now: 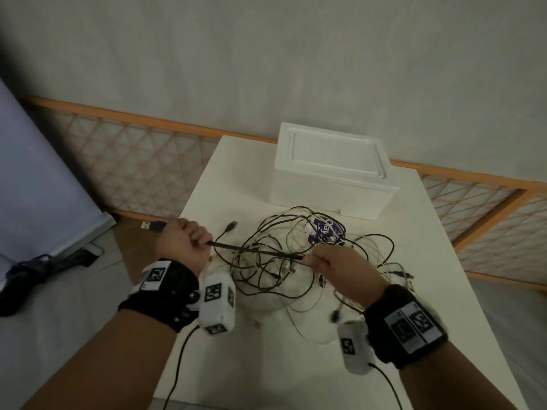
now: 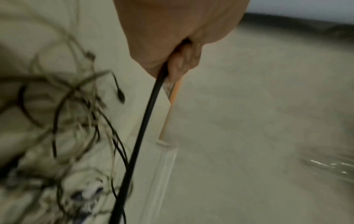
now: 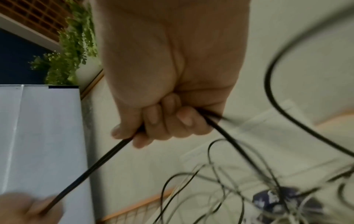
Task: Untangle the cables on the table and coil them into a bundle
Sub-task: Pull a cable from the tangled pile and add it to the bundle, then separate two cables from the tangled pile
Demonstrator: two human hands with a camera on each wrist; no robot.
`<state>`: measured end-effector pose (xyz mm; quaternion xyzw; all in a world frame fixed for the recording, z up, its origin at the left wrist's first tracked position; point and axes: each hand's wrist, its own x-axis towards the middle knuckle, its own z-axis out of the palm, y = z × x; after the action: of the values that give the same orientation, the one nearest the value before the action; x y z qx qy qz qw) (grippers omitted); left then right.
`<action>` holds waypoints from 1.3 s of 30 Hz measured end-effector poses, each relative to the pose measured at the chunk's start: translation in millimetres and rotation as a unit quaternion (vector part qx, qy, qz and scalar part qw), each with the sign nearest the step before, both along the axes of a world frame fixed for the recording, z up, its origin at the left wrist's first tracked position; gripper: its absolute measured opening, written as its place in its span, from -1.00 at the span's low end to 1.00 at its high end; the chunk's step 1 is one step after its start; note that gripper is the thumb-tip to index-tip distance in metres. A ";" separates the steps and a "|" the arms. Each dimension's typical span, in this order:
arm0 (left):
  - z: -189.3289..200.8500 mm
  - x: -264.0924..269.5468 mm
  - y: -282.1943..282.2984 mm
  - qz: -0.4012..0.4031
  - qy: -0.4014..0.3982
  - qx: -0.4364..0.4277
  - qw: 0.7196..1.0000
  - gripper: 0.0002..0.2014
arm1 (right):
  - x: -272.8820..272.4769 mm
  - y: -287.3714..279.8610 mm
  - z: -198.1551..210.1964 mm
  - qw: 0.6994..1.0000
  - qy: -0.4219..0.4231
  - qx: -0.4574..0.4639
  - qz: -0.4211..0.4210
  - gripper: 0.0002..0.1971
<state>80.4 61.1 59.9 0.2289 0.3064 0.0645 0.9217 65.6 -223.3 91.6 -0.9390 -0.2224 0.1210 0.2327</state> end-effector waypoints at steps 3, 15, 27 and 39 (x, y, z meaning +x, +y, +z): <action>-21.8 -8.3 34.8 -0.003 0.064 0.043 0.997 -0.60 | -5.7 -33.1 11.5 0.996 -0.022 -0.069 -0.047 -0.47; -54.9 -39.3 -29.0 -0.201 0.095 0.068 0.973 -0.74 | -9.3 -64.3 -56.7 0.930 0.166 -0.328 -0.030 -0.51; -41.8 -20.7 -41.4 -0.203 0.038 0.132 0.970 -0.71 | 62.6 -6.8 -84.6 0.971 0.051 -0.187 -0.138 -0.62; -53.0 1.8 -46.6 -0.228 0.067 0.166 0.957 -0.81 | 60.4 -39.9 -110.9 0.985 0.097 -0.121 -0.076 -0.66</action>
<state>82.2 14.4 6.9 0.4468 0.2921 -0.1132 0.8380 126.0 -263.1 -19.3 -0.9584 -0.1104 0.2192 0.1458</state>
